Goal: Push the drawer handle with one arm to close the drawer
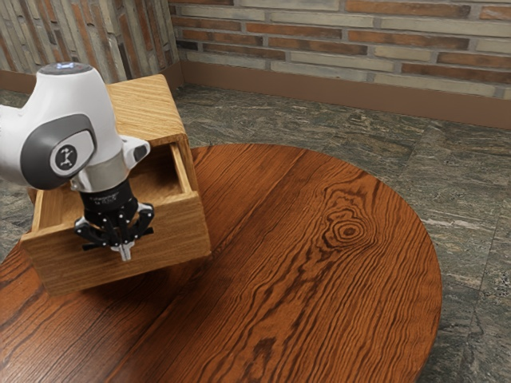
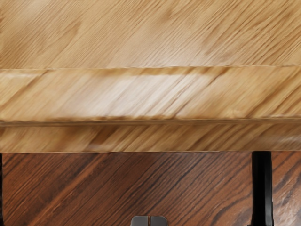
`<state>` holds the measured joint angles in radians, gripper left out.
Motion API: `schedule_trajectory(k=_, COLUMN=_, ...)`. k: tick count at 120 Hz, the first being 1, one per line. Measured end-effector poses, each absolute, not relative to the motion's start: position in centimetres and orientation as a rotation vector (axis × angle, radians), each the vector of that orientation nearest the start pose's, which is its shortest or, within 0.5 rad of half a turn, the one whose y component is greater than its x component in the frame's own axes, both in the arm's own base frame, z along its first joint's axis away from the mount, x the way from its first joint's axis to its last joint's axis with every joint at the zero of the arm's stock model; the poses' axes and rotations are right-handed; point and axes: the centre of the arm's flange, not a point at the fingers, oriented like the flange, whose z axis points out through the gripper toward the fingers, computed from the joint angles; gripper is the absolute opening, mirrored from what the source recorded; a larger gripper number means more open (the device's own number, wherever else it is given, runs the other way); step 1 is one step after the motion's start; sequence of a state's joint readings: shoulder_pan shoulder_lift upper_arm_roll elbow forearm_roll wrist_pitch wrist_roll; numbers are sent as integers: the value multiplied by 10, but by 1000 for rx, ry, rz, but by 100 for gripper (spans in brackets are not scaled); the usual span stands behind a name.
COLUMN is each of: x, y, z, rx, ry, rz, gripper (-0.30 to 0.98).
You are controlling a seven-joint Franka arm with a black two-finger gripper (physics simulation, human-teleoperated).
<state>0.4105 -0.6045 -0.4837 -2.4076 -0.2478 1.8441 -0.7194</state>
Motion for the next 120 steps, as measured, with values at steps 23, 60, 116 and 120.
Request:
schedule_trajectory(k=23, x=403, y=-47, z=505, rx=-2878, ry=-1221, rz=-15, gripper=-10)
schedule_trajectory(k=60, x=423, y=-19, z=511, rx=-2872, ry=-1246, rz=-18, gripper=-10)
schedule_trajectory(k=116, x=453, y=12, z=512, rx=-2887, ry=-1316, rz=-24, gripper=-10)
schedule_trajectory(k=120, x=454, y=15, z=513, rx=-2886, ry=-1324, rz=-25, gripper=-10)
